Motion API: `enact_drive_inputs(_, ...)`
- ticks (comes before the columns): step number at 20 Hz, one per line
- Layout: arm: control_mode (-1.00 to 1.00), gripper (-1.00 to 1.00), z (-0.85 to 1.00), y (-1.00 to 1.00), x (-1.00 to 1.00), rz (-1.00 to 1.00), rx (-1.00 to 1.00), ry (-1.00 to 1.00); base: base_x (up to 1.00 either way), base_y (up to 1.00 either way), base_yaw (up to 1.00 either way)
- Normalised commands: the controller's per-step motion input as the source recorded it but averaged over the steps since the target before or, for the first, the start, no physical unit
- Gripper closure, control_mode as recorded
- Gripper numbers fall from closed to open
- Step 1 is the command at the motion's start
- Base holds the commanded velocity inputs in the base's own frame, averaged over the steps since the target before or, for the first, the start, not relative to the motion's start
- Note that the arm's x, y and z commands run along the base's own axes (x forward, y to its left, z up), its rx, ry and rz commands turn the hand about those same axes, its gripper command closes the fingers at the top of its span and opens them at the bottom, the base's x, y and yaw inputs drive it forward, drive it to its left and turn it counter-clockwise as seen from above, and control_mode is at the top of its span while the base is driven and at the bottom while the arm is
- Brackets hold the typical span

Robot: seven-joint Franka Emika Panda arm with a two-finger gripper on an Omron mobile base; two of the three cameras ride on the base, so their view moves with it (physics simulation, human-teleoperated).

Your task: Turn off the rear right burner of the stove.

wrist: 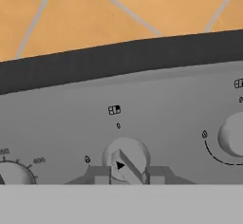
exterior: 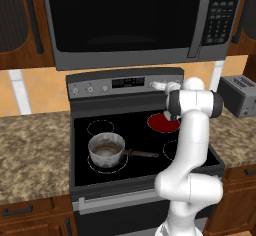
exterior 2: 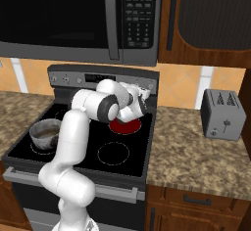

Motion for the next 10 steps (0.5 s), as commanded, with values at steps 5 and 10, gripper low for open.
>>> enact_drive_inputs(5,-1.00,1.00,-0.04,0.00,-0.05,0.00,0.34,-0.18,0.00,0.00,0.00)
enact_drive_inputs(10,-1.00,1.00,-0.01,0.00,-0.05,0.00,0.33,-0.17,0.00,0.00,0.00)
